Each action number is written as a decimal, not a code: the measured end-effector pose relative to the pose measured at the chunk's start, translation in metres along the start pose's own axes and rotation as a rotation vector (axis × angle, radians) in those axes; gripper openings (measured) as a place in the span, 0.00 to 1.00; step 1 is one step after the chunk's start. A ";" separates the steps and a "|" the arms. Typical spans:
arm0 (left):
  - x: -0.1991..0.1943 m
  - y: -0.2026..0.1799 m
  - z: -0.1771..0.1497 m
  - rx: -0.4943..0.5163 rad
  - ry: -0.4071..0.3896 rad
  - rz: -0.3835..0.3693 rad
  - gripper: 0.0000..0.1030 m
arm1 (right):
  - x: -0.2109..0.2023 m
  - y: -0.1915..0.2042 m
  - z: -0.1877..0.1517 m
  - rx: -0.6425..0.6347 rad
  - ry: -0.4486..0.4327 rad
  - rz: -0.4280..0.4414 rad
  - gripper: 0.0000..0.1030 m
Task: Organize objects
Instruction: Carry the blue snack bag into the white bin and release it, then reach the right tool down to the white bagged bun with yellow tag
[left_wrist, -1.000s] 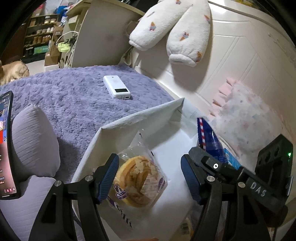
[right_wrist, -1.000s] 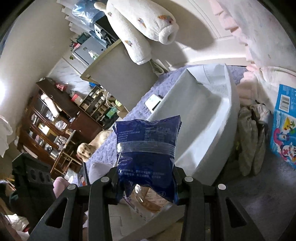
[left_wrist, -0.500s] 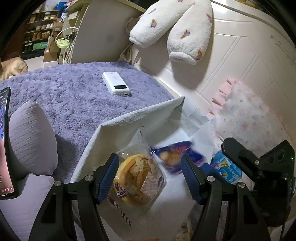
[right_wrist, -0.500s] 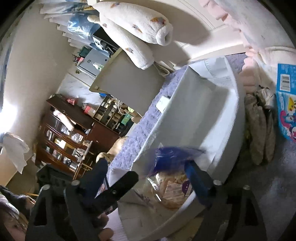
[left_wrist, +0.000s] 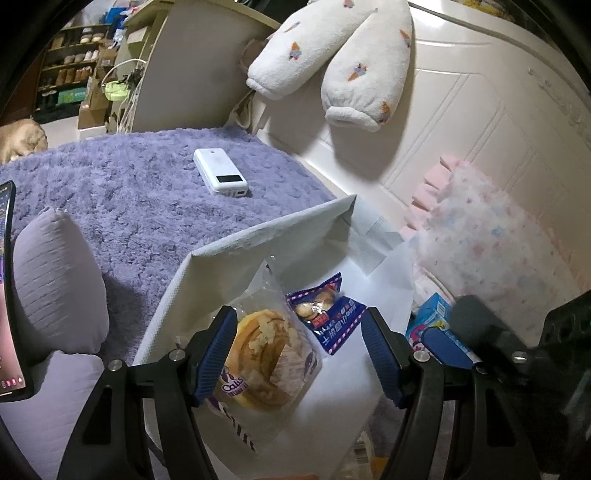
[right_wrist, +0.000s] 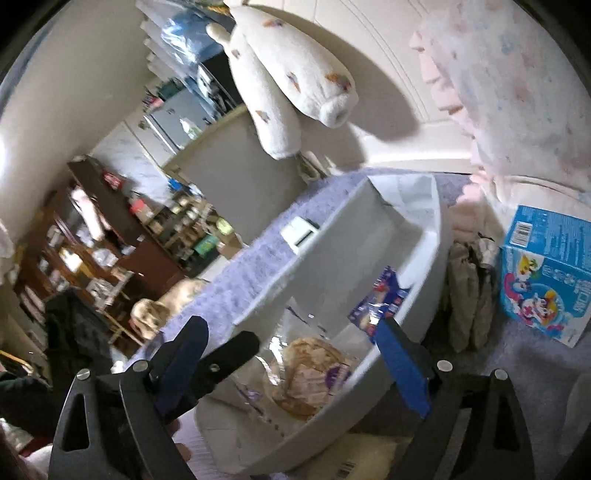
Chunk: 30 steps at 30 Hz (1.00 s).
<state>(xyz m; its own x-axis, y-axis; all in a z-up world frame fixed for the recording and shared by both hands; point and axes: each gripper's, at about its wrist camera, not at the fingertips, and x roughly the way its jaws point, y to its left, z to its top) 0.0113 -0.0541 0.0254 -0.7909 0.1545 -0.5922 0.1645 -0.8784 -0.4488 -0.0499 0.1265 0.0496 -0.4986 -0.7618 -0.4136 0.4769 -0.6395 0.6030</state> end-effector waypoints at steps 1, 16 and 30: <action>0.000 0.000 0.000 0.001 -0.002 0.001 0.66 | -0.001 -0.002 0.001 0.019 0.011 0.044 0.90; 0.003 -0.022 -0.008 0.137 0.026 -0.076 0.67 | -0.016 -0.015 0.005 0.074 0.253 -0.469 0.90; 0.008 -0.011 -0.002 0.138 0.049 -0.077 0.66 | 0.045 0.017 -0.062 -0.327 0.746 -0.376 0.89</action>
<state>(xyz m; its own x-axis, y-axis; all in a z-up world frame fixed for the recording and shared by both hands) 0.0047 -0.0426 0.0243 -0.7675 0.2425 -0.5934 0.0196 -0.9164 -0.3998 -0.0192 0.0749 -0.0008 -0.1179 -0.2923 -0.9490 0.6157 -0.7714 0.1611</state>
